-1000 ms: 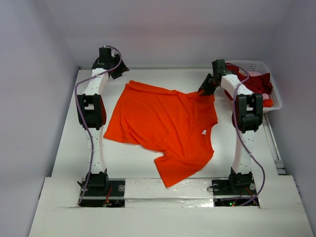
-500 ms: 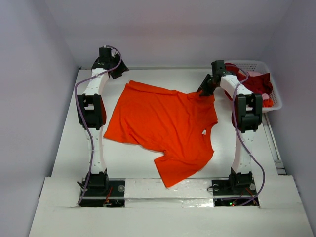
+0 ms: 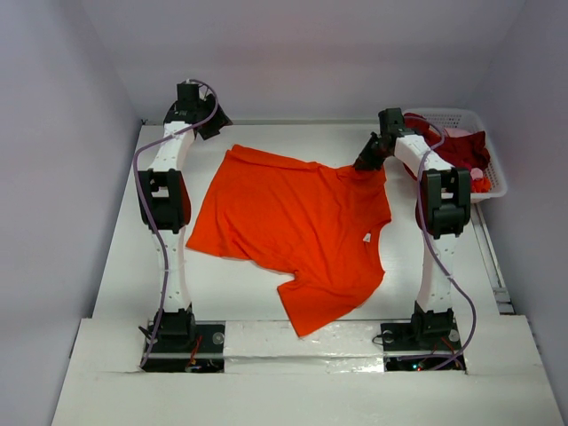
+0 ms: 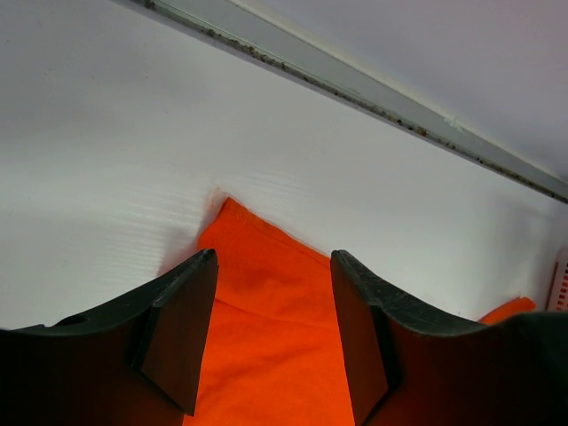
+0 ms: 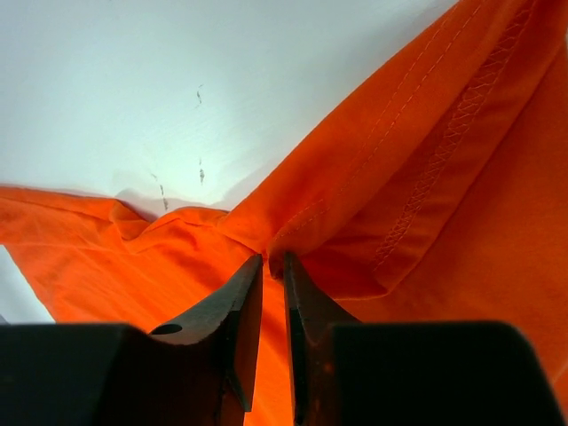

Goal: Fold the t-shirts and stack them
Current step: Flatten out the tshirt

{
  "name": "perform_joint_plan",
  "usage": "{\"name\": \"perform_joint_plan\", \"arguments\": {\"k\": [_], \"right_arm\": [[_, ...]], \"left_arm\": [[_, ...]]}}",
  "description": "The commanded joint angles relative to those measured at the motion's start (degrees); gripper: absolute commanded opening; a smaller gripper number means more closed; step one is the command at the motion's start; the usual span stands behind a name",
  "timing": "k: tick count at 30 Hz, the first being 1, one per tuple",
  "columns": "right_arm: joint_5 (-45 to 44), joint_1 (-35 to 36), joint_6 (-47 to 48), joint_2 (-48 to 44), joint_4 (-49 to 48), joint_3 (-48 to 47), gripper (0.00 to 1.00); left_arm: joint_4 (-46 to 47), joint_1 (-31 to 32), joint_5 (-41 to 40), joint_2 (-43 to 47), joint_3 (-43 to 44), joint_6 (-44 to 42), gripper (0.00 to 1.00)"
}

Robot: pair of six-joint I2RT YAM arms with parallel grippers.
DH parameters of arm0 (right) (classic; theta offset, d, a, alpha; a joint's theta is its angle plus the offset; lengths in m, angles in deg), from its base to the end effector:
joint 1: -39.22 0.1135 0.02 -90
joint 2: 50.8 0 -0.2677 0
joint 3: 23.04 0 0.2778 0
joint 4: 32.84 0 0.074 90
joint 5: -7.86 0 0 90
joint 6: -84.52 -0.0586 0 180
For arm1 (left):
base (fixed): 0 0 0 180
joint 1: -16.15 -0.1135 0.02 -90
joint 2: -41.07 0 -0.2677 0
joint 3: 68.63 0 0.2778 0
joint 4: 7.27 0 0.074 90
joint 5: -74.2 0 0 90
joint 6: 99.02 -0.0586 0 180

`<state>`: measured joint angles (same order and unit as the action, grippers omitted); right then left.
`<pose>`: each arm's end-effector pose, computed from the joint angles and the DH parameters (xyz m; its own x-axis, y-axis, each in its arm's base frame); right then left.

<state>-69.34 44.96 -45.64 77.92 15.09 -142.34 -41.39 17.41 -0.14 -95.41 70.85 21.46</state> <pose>0.5283 0.0662 0.1665 -0.7799 0.5537 -0.2920 0.3749 0.7867 0.4905 0.6027 -0.0291 0.2450 -0.5732 -0.4759 -0.6670 -0.0447 0.8310 -0.5545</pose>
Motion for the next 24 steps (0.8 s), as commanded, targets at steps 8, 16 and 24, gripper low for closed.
{"name": "perform_joint_plan", "arguments": {"k": [8,16,24], "right_arm": [[1.00,0.59,-0.44,1.00,-2.42,-1.54,0.16],[1.27,0.59,-0.79,1.18,-2.77,-1.37,0.01],[1.09,1.12,-0.53,0.74,-2.50,-1.81,0.00]], "left_arm": [[2.05,-0.82,2.09,-1.06,4.22,-0.16,0.51],[2.14,-1.87,1.83,-1.06,4.40,-0.16,0.51],[4.07,-2.39,3.32,-2.91,4.66,0.54,0.49]]}}
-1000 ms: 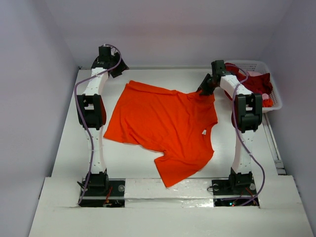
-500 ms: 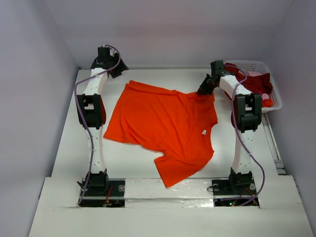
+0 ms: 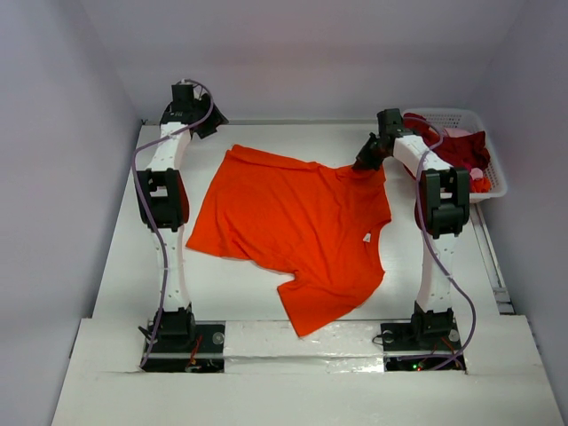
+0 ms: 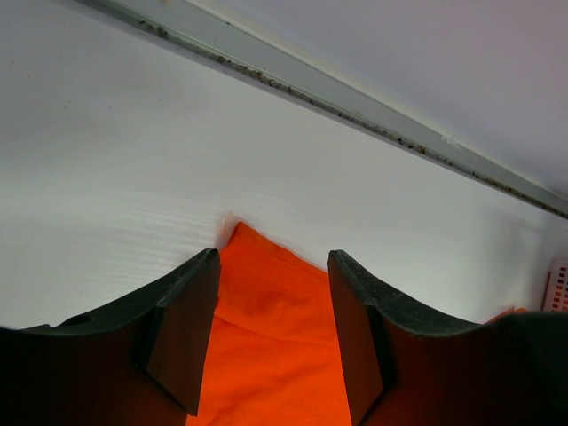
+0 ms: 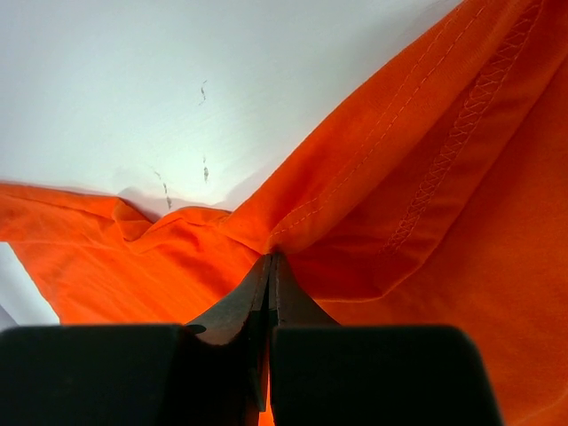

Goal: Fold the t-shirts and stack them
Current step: Flatten out the tshirt, then grap the side of the flattened tshirt furthest away from the robot with both arms

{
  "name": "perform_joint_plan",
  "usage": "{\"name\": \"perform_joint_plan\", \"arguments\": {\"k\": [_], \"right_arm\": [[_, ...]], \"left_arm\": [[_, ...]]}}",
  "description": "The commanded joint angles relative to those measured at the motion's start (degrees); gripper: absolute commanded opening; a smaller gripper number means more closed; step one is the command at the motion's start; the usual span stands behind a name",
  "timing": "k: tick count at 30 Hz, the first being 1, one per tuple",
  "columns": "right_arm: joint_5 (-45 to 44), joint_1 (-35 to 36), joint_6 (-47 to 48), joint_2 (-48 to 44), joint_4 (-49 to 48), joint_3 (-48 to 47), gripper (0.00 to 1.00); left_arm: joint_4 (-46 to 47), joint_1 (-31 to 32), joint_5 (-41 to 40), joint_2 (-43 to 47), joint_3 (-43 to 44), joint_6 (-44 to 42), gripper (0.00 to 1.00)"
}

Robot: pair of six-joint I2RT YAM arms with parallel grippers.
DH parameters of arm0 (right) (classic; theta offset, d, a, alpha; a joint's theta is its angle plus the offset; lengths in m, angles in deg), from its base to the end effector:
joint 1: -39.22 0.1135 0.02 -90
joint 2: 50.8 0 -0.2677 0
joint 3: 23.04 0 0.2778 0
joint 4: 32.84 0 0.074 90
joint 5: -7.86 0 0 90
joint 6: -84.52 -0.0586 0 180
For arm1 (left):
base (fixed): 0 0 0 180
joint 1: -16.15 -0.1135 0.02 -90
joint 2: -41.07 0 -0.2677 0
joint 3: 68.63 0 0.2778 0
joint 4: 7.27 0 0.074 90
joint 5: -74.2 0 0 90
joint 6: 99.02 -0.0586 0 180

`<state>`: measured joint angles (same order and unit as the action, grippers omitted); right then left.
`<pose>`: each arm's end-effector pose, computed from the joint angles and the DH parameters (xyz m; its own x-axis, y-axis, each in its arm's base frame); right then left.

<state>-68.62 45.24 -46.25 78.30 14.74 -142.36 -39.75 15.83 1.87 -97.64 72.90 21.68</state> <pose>0.5289 0.0695 0.1638 -0.7827 0.5559 -0.2799 0.3747 0.7799 0.5013 0.6115 -0.0144 0.2396 -0.5574 -0.4896 -0.6705 -0.0304 0.8191 -0.5728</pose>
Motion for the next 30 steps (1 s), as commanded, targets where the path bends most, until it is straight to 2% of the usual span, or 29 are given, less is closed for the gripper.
{"name": "perform_joint_plan", "arguments": {"k": [1,8,14,20,30], "right_arm": [[0.28,0.83,0.17,0.19,-2.07,-1.70,0.00],[-0.16,0.83,0.70,-0.96,-1.98,-2.13,0.00],[0.90,0.83,-0.27,-0.60,-2.68,-2.22,0.00],[0.72,0.83,-0.01,-0.51,-2.51,-2.84,0.00],[1.25,0.83,-0.36,0.01,-2.68,-3.54,0.00]], "left_arm": [[2.78,-0.83,1.49,-1.03,2.61,0.50,0.48],[3.49,-0.83,3.86,-3.22,3.13,0.50,0.43],[4.10,-0.83,6.49,-5.95,3.23,0.24,0.49],[6.91,-0.83,13.70,-8.67,1.46,0.94,0.45],[3.84,-0.83,15.20,-10.09,2.44,-0.81,0.40]]}}
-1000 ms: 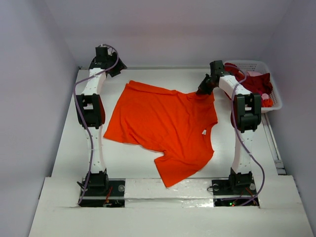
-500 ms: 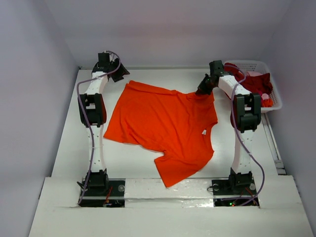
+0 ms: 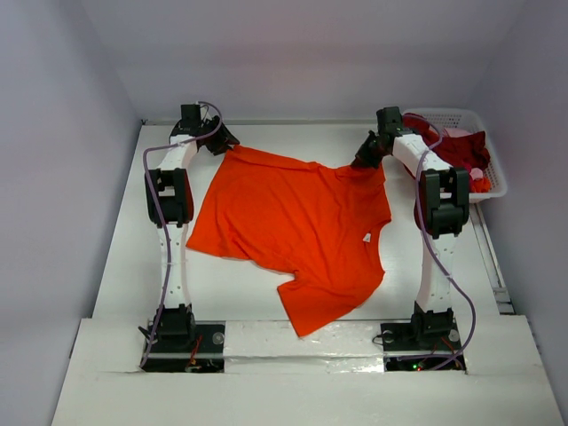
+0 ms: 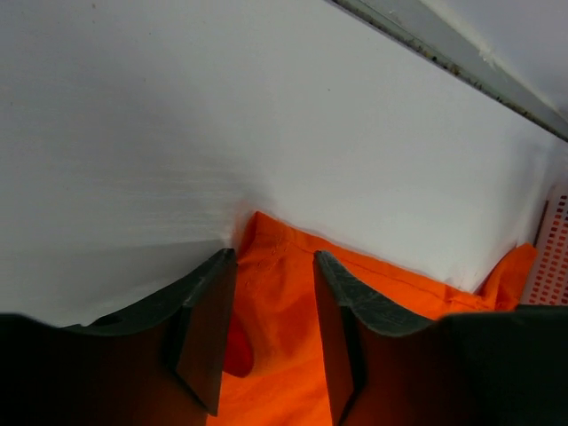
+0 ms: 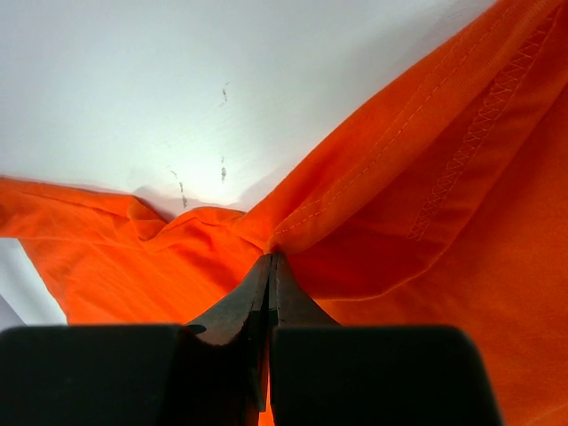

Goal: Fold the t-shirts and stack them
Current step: Grap the side of the flattened tshirt furthest away from the robot with both arms

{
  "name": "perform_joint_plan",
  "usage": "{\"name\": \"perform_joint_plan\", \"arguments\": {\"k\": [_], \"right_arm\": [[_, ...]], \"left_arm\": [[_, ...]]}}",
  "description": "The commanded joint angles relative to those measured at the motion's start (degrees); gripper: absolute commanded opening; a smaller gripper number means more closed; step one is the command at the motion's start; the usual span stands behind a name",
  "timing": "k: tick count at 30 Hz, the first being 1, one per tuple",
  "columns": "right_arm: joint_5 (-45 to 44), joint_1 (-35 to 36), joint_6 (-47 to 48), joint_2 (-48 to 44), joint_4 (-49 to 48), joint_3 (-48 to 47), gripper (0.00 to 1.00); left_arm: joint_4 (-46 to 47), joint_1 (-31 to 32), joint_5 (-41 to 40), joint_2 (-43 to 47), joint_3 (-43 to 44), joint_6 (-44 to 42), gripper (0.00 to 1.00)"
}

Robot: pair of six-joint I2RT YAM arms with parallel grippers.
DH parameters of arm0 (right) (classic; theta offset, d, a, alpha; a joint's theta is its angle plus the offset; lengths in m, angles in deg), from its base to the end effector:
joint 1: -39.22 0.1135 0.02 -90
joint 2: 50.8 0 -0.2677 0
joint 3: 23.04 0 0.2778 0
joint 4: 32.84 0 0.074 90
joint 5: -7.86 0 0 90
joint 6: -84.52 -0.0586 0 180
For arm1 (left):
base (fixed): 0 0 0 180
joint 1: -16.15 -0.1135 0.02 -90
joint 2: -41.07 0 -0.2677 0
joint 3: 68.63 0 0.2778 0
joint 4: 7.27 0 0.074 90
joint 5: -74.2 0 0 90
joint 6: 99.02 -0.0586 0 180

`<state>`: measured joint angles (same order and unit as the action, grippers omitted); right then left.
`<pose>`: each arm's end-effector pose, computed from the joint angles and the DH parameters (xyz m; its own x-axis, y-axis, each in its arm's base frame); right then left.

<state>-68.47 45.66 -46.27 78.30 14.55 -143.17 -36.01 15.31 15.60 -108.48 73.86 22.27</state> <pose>0.5308 0.0739 0.1689 -0.7825 0.5505 -0.2909 0.3594 0.7809 0.5109 0.6274 -0.0213 0.1425 -0.7128 -0.4538 -0.5348 0.0466 0.7302 -0.6817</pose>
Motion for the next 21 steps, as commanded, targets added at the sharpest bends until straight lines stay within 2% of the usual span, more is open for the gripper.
{"name": "perform_joint_plan", "arguments": {"k": [1,21], "right_arm": [[1.09,0.42,-0.34,0.10,-2.48,-2.82,0.00],[1.53,0.42,-0.60,0.98,-2.57,-3.96,0.00]], "left_arm": [[0.10,-0.30,1.65,0.84,1.47,-1.41,0.36],[-0.16,-0.30,2.97,-0.74,1.73,-0.44,0.12]]}}
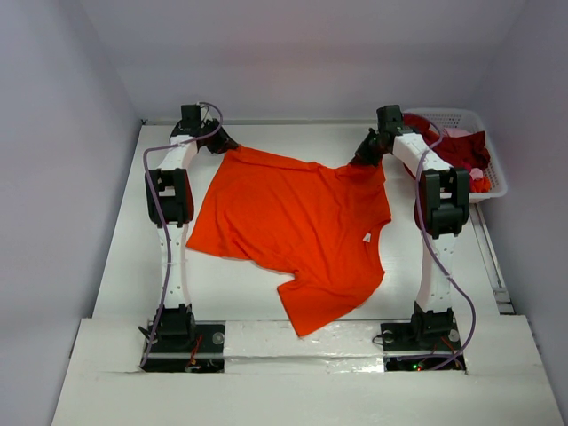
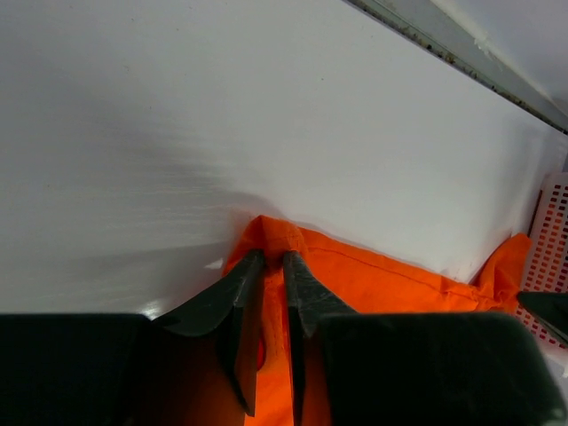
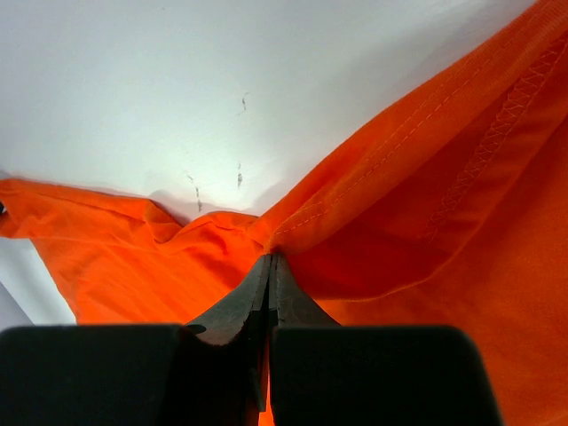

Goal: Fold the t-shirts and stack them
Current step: Grap the side of the flattened tshirt furthest away from the robot with both arms

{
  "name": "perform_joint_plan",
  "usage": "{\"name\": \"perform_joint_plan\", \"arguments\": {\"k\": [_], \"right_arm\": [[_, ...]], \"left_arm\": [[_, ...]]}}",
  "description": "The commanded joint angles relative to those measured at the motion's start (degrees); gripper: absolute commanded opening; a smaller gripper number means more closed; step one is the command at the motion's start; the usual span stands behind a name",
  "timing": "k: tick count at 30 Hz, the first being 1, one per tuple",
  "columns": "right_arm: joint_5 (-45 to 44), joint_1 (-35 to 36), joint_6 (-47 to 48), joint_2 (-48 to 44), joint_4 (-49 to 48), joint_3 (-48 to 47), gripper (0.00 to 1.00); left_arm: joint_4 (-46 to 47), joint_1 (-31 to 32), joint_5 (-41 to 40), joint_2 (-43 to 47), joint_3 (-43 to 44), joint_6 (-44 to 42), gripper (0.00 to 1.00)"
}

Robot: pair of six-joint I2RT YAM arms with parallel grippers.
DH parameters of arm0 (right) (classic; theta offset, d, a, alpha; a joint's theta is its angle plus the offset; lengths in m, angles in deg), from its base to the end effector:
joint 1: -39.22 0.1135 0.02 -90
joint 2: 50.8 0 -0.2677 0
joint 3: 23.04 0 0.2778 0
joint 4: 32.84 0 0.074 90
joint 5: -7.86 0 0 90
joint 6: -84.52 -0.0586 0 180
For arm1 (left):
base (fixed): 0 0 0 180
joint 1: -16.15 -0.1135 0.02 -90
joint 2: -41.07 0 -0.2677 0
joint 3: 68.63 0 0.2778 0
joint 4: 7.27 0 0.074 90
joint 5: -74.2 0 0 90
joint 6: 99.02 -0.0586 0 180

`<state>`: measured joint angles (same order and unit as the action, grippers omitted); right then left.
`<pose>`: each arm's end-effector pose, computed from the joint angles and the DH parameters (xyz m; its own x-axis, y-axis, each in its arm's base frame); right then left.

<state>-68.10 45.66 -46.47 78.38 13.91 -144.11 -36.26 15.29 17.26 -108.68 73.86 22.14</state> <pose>0.5345 0.0746 0.1748 -0.7757 0.5528 -0.3043 0.3461 0.7760 0.5273 0.6265 -0.0226 0.1405 -0.7270 -0.4446 -0.5232 0.0597 0.7182 -0.6933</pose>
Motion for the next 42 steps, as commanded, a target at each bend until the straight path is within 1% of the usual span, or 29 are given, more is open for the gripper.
{"name": "perform_joint_plan", "arguments": {"k": [1,3,4,5,9,10,15,17,18,19,20,22,25,27,33,39,42], "right_arm": [[1.16,0.42,-0.40,0.98,-2.03,-3.02,0.00],[1.34,0.42,-0.40,1.15,-2.03,-3.20,0.00],[1.34,0.42,-0.40,1.07,-1.94,-3.20,0.00],[1.25,0.42,-0.40,1.16,-1.85,-3.20,0.00],[1.42,0.42,-0.40,1.24,-2.03,-3.20,0.00],[1.43,0.42,-0.40,1.24,-2.03,-3.29,0.00],[1.60,0.42,-0.49,1.33,-2.11,-3.38,0.00],[1.51,0.42,-0.49,1.33,-2.11,-3.46,0.00],[1.60,0.42,-0.49,1.42,-2.20,-3.46,0.00],[1.69,0.42,-0.49,1.42,-2.20,-3.55,0.00],[1.69,0.42,-0.58,1.42,-2.12,-3.55,0.00],[1.78,0.42,-0.58,1.42,-2.20,-3.46,0.00],[1.69,0.42,-0.58,1.24,-2.20,-3.46,0.00],[1.69,0.42,-0.58,1.24,-2.20,-3.46,0.00],[1.08,0.42,0.03,1.16,-1.94,-3.64,0.00],[-0.24,0.42,1.35,1.42,-0.63,-5.48,0.00],[-0.68,0.42,2.05,1.77,0.52,-7.15,0.00]], "left_arm": [[0.43,-0.28,1.65,-0.63,1.73,-0.31,0.11],[0.69,-0.28,2.18,-0.63,1.65,-0.05,0.13],[1.13,-0.28,2.45,-0.72,1.47,0.04,0.19],[1.22,-0.28,2.36,-0.63,1.47,0.04,0.22],[2.10,-0.28,2.97,-0.89,1.47,0.74,0.29],[2.45,-0.28,3.24,-1.07,1.47,1.10,0.33],[2.71,-0.28,3.07,-1.33,1.29,1.36,0.33],[2.89,-0.28,3.06,-1.42,1.12,1.36,0.25],[2.80,0.24,2.98,-1.51,1.12,1.36,0.17],[2.80,0.25,2.98,-1.68,1.12,1.36,0.17],[2.80,0.25,3.06,-1.86,1.20,1.54,0.11],[2.45,0.25,3.07,-2.21,1.29,1.63,0.07],[2.27,0.25,2.80,-2.30,1.12,1.54,0.05],[2.19,0.25,2.54,-2.12,0.94,1.54,0.00],[3.33,0.25,0.35,1.83,-1.52,1.63,0.00],[0.96,0.25,-0.80,2.97,2.78,2.15,0.00],[0.69,0.25,-1.50,3.94,3.05,2.15,0.00]]}}
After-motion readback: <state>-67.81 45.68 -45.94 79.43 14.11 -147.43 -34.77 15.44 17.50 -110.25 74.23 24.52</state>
